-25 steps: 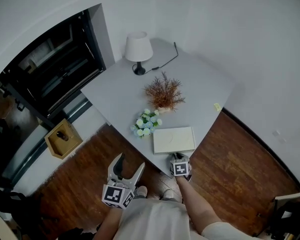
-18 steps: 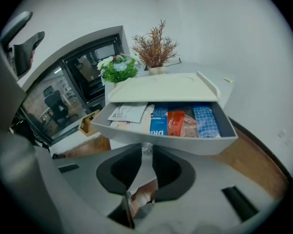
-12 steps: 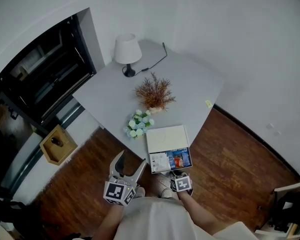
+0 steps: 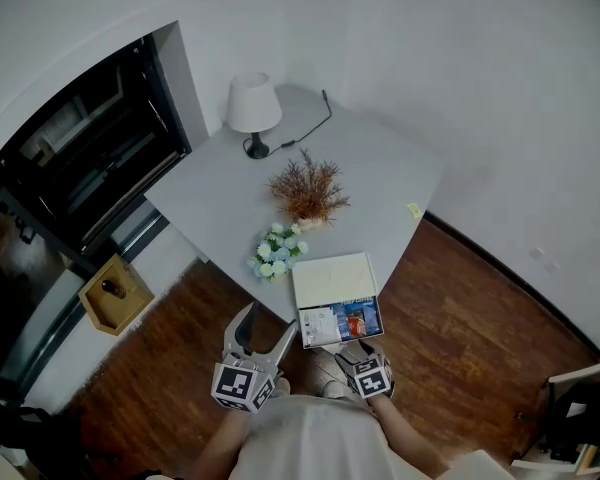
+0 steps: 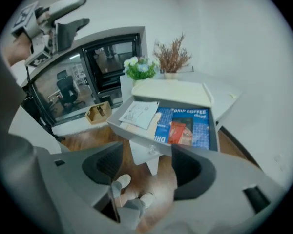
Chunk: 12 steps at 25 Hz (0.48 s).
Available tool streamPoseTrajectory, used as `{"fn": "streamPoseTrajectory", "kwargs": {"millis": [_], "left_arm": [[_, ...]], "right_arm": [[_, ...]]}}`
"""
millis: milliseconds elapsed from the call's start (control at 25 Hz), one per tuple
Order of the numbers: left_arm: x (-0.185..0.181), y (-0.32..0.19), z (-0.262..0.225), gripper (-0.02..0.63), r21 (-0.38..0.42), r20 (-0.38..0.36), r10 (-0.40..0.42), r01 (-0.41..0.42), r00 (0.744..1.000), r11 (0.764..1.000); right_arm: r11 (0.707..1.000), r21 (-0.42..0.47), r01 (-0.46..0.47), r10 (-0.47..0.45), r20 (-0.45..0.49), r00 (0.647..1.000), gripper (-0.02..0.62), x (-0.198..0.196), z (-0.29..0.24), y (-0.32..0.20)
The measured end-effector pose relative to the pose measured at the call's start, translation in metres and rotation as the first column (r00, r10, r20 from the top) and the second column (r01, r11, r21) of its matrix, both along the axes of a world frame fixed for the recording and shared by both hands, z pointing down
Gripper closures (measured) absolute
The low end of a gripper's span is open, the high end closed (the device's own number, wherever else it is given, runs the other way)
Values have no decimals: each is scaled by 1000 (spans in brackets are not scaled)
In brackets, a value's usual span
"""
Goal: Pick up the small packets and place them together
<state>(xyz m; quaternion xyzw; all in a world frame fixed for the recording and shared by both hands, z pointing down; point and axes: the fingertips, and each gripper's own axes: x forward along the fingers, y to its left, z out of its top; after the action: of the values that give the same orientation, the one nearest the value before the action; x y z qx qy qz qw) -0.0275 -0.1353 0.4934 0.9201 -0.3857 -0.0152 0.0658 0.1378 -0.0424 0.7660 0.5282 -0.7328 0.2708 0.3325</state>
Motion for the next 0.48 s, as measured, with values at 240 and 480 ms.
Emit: {"fn": "streamPoseTrajectory", "kwargs": {"millis": [240, 480], "left_arm": [[-5, -6, -7, 287, 19, -8, -21, 21, 1000, 1000], [-4, -9, -22, 287, 72, 7, -30, 29, 1000, 997]], "right_arm": [[870, 453, -195, 83, 254, 964, 268, 20, -151, -36], [592, 770, -235, 14, 282, 959, 196, 30, -297, -52]]}}
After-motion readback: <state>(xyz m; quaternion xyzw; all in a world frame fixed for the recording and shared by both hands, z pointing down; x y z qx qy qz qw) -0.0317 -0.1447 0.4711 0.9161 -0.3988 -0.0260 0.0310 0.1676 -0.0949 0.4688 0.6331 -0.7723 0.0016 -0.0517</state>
